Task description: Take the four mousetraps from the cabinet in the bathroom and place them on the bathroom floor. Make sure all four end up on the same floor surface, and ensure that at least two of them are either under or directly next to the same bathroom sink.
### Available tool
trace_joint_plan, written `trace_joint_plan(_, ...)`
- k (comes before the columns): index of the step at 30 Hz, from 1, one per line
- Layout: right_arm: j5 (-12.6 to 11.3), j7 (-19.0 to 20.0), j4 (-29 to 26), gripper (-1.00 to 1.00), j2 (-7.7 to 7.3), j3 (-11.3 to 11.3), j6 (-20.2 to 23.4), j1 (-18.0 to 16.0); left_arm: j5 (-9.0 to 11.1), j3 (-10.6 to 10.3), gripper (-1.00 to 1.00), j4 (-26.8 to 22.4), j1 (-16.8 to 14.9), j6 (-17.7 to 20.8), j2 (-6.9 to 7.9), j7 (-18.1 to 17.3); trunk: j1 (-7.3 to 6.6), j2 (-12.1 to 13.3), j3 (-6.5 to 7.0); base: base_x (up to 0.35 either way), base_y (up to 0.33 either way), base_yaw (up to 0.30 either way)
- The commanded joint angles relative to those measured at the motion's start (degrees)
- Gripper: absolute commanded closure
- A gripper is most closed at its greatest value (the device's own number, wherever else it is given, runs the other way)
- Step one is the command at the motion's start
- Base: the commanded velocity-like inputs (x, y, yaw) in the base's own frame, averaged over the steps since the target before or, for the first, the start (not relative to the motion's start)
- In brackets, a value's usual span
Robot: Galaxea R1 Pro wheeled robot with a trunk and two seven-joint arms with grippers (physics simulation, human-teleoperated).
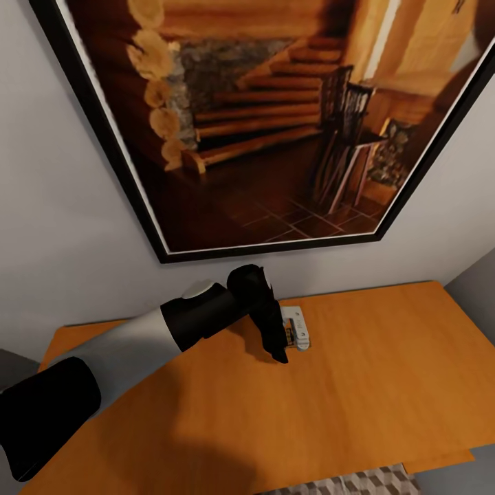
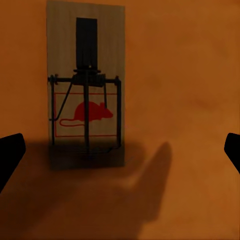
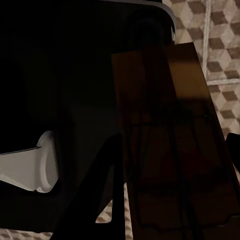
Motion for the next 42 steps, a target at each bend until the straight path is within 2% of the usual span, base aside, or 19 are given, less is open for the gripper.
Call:
trace_joint_plan(1,-0.7,0.4,0.1,1.0,0.01,0.3,-0.3,0.0,-0.6,0.0,-1.0,0.0,0.0,0.4,-0.02,-0.6,0.03,-0.1,-0.14,0.0,0.0,0.0)
trace_joint_plan(28,-0.7,0.4,0.1,1.0,0.01,0.3,-0.3,0.0,-0.7,-0.1,-1.0,-0.3,0.0,0.4,-0.02,-0.6,0.03,-0.1,-1.66,0.0,0.0,0.0)
trace_joint_plan(42,-0.7,0.4,0.1,1.0,0.01,0.3,-0.3,0.0,-0.7,-0.1,-1.0,0.0,0.0,0.4,0.17,-0.5,0.03,-0.1,-1.76,0.0,0.0,0.0)
